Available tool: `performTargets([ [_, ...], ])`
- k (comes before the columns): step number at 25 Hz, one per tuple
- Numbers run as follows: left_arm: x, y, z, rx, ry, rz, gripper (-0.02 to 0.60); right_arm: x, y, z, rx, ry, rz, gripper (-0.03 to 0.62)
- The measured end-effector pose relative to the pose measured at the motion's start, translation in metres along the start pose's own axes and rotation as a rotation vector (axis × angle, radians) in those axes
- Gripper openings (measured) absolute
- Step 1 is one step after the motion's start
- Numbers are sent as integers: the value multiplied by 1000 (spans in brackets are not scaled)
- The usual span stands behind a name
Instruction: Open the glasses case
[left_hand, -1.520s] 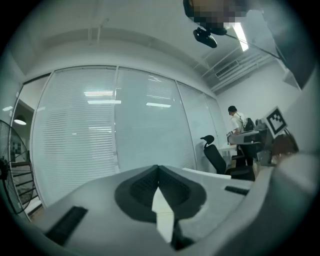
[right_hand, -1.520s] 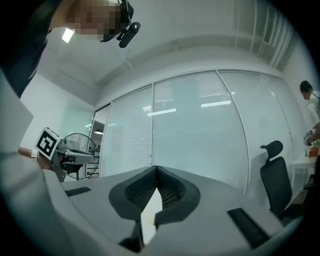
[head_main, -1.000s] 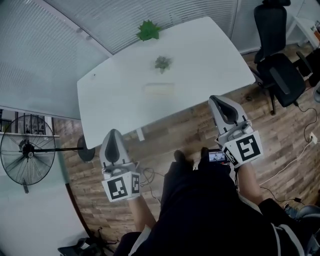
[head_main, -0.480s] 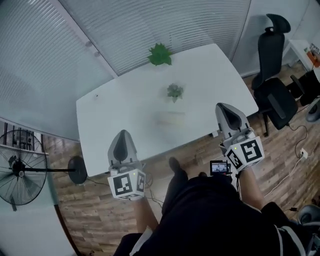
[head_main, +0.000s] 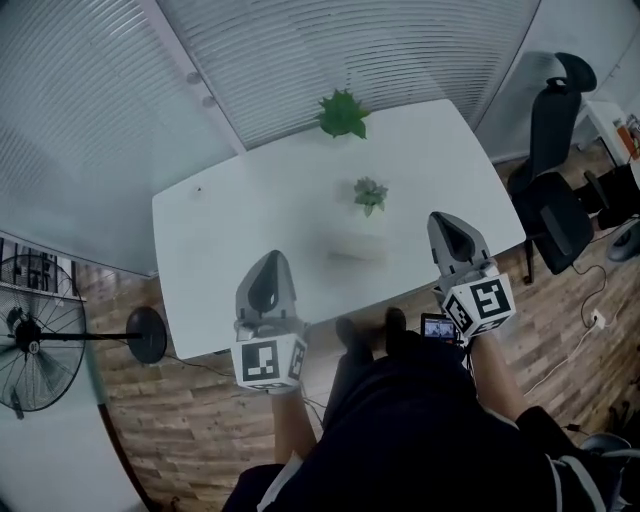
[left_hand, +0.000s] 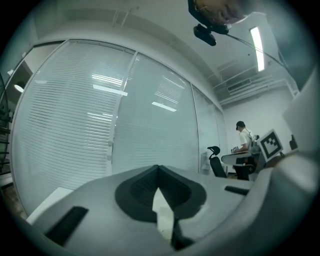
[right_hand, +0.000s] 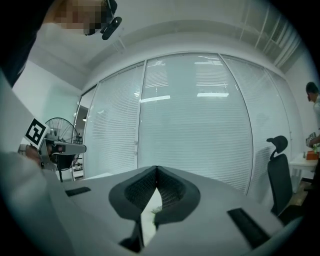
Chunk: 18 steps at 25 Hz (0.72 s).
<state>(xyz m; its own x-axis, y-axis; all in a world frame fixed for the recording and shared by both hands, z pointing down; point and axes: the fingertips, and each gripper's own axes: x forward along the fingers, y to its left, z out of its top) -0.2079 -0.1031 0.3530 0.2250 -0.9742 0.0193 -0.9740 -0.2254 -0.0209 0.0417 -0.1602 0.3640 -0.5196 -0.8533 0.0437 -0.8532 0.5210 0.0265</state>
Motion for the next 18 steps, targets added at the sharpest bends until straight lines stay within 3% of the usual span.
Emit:
performTargets([
  [9, 7, -7, 6, 39, 18, 24, -2, 10, -13, -7, 38, -20, 12, 14],
  [13, 12, -5, 6, 17, 7, 48, -2, 14, -15, -7, 6, -29, 17, 14],
  [18, 13, -2, 3, 20, 24, 66, -2, 19, -2, -12, -7, -33, 96, 39],
])
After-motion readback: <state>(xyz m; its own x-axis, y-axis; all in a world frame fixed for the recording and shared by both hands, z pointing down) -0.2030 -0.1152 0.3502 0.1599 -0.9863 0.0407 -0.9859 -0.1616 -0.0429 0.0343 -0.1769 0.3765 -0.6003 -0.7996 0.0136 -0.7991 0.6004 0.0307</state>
